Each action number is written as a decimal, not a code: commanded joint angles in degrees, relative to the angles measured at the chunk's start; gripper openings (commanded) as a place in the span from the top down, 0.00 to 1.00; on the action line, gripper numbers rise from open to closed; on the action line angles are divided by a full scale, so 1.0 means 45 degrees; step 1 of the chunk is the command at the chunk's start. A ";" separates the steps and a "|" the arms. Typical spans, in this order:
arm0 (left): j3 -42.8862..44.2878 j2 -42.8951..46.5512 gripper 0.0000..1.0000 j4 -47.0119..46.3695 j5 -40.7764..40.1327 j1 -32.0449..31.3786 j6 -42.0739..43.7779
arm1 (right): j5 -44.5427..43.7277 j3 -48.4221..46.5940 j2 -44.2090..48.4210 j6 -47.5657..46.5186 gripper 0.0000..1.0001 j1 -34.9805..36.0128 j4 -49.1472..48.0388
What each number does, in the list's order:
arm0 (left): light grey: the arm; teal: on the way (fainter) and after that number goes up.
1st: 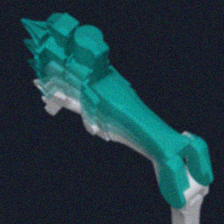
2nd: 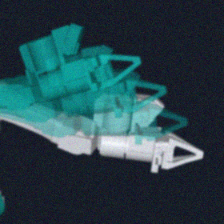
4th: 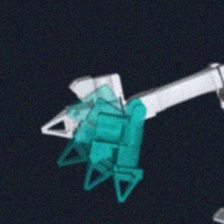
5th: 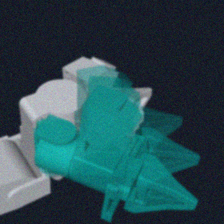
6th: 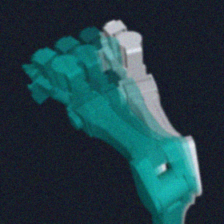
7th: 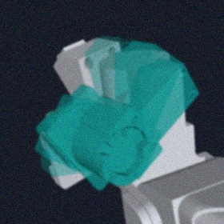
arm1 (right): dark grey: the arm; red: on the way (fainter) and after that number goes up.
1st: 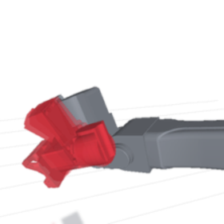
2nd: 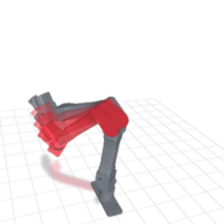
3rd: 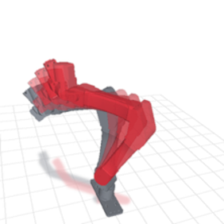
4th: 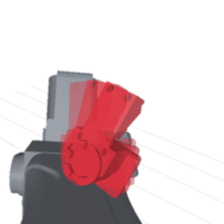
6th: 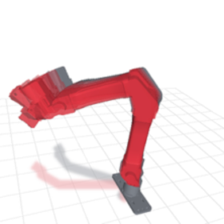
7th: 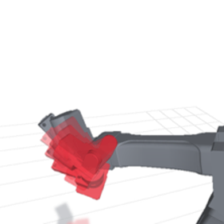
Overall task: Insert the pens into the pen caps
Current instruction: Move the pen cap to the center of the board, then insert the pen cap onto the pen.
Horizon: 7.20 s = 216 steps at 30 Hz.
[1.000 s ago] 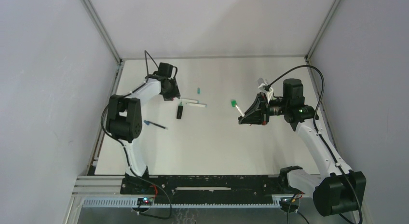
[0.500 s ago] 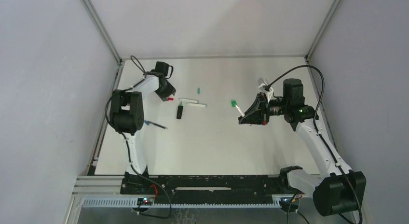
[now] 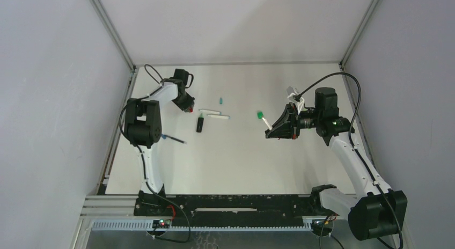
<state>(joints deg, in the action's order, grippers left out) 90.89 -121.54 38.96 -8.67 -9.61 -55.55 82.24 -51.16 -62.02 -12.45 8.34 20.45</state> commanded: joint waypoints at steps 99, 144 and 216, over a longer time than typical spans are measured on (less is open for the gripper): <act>-0.6446 0.3269 0.68 0.0208 0.0404 -0.3069 0.6094 | 0.0680 -0.0482 0.0768 -0.0006 1.00 -0.0056 0.0026; -1.3270 1.0794 1.00 -1.8136 0.6712 -0.5135 0.0114 | -0.3202 0.0511 0.0102 -0.0161 1.00 0.2267 -0.1412; -1.2249 0.7709 0.82 -2.6377 0.8565 -0.8183 0.0863 | -0.1795 0.2003 0.0122 0.8645 1.00 0.2168 -0.8984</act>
<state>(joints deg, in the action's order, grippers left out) 33.39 -86.28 -81.10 20.14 -44.60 -53.98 71.72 -41.23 -64.12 23.18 17.47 -11.70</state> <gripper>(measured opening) 0.160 0.099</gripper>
